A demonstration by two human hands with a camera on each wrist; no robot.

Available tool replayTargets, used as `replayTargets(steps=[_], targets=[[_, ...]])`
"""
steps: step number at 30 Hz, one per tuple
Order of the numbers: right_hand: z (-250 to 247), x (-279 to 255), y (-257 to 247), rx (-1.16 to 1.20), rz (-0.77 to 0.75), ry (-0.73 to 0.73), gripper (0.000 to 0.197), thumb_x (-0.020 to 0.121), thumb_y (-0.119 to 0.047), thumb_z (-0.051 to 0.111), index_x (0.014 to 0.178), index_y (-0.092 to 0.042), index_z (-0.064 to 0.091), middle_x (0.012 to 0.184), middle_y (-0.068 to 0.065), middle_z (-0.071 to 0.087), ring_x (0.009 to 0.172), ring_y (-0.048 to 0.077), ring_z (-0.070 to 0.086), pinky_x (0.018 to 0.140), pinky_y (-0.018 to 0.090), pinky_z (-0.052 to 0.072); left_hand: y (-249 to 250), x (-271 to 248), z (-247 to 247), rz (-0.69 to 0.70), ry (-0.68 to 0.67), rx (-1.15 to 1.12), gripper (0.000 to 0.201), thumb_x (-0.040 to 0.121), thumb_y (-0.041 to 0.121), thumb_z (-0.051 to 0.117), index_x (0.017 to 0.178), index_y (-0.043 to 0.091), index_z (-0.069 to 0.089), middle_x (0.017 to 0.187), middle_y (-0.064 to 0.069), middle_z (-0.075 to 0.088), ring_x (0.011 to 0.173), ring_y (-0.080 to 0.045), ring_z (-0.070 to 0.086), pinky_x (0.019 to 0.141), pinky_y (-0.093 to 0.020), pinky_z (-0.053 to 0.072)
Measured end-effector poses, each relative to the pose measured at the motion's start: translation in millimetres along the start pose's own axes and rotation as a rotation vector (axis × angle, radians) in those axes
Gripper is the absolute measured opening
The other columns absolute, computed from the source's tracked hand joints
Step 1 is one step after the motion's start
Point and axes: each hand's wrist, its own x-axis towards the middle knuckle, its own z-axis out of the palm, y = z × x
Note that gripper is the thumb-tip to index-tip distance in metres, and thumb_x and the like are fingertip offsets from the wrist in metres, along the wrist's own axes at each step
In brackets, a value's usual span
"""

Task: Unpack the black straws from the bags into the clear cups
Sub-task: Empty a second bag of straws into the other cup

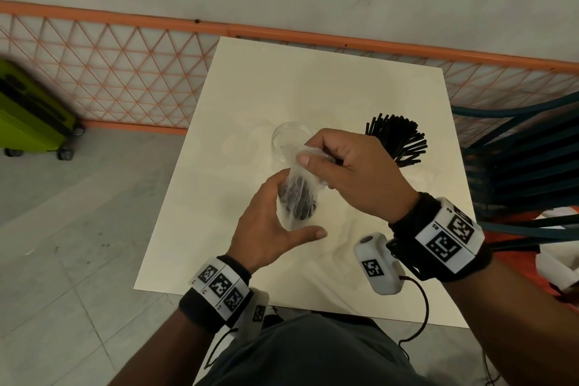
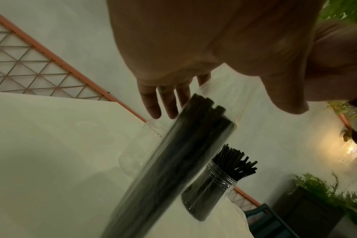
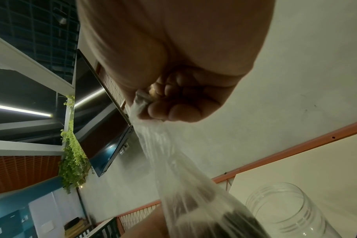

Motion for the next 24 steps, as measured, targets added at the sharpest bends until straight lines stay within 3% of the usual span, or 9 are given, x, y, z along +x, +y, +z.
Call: replayTargets(steps=[4, 6, 10, 13, 15, 16, 18, 20, 24], targets=[[1, 1, 0, 0.053, 0.007, -0.007, 0.012, 0.094, -0.023, 0.063, 0.090, -0.013, 0.067, 0.065, -0.010, 0.059, 0.059, 0.005, 0.055, 0.061, 0.032, 0.050, -7, 10, 12, -0.035, 0.079, 0.080, 0.074, 0.073, 0.042, 0.083, 0.132, 0.023, 0.044, 0.115, 0.014, 0.060, 0.099, -0.008, 0.059, 0.074, -0.008, 0.043], [2, 0, 8, 0.120, 0.039, -0.031, 0.017, 0.092, -0.027, 0.066, 0.106, -0.017, 0.067, 0.077, -0.015, 0.060, 0.064, 0.004, 0.057, 0.067, 0.031, 0.052, -14, 16, 12, -0.041, 0.100, 0.127, 0.059, 0.080, 0.029, 0.080, 0.127, 0.020, 0.046, 0.104, 0.013, 0.060, 0.086, -0.010, 0.058, 0.064, -0.004, 0.040], [13, -15, 56, 0.175, 0.211, -0.144, 0.092, 0.065, -0.047, 0.085, 0.142, -0.035, 0.038, 0.135, -0.012, 0.051, 0.121, 0.010, 0.054, 0.100, 0.038, 0.049, -33, 19, 8, -0.053, 0.063, 0.003, 0.072, 0.077, 0.029, 0.083, 0.135, 0.027, 0.040, 0.110, 0.010, 0.067, 0.095, -0.008, 0.067, 0.074, -0.007, 0.046], [36, -34, 90, 0.058, 0.351, -0.297, 0.118, 0.056, -0.046, 0.091, 0.151, -0.029, 0.023, 0.149, -0.017, 0.040, 0.129, -0.003, 0.042, 0.113, 0.028, 0.036, -43, 16, 11, -0.078, 0.031, -0.070, 0.072, 0.076, 0.034, 0.084, 0.134, 0.027, 0.043, 0.115, 0.010, 0.069, 0.102, -0.004, 0.068, 0.085, -0.025, 0.054], [52, -41, 105, 0.058, 0.395, -0.326, 0.109, 0.063, -0.036, 0.091, 0.150, -0.025, 0.025, 0.130, -0.034, 0.045, 0.111, -0.023, 0.045, 0.101, 0.007, 0.038, -47, 13, 15, -0.064, -0.022, -0.037, 0.063, 0.080, 0.042, 0.078, 0.133, 0.027, 0.046, 0.119, 0.010, 0.069, 0.105, -0.006, 0.067, 0.089, -0.029, 0.055], [60, -43, 111, 0.054, 0.411, -0.307, 0.102, 0.066, -0.033, 0.089, 0.148, -0.024, 0.029, 0.119, -0.038, 0.046, 0.106, -0.022, 0.049, 0.096, 0.005, 0.040, -50, 11, 17, -0.049, -0.059, 0.009, 0.062, 0.083, 0.045, 0.074, 0.135, 0.027, 0.046, 0.122, 0.009, 0.068, 0.106, -0.008, 0.067, 0.087, -0.025, 0.054], [72, -43, 120, 0.024, 0.435, -0.225, 0.089, 0.070, -0.033, 0.087, 0.144, -0.026, 0.036, 0.112, -0.033, 0.052, 0.107, -0.005, 0.057, 0.093, 0.015, 0.048, -50, 9, 20, -0.032, -0.120, 0.112, 0.062, 0.088, 0.045, 0.069, 0.140, 0.023, 0.044, 0.125, 0.006, 0.066, 0.101, -0.013, 0.065, 0.076, -0.008, 0.045], [79, -42, 128, -0.002, 0.392, -0.146, 0.089, 0.070, -0.036, 0.085, 0.144, -0.032, 0.036, 0.127, -0.017, 0.055, 0.113, 0.007, 0.057, 0.094, 0.025, 0.051, -47, 8, 19, -0.019, -0.121, 0.148, 0.062, 0.088, 0.039, 0.070, 0.141, 0.019, 0.043, 0.121, 0.011, 0.060, 0.097, -0.010, 0.061, 0.072, 0.000, 0.039], [90, -36, 135, -0.134, 0.348, -0.158, 0.077, 0.075, -0.042, 0.079, 0.140, -0.027, 0.042, 0.136, -0.001, 0.050, 0.116, 0.020, 0.057, 0.096, 0.038, 0.049, -47, 6, 13, 0.011, -0.070, -0.032, 0.088, 0.083, 0.043, 0.075, 0.152, 0.027, 0.023, 0.139, 0.019, 0.049, 0.116, 0.008, 0.054, 0.089, 0.000, 0.041]])
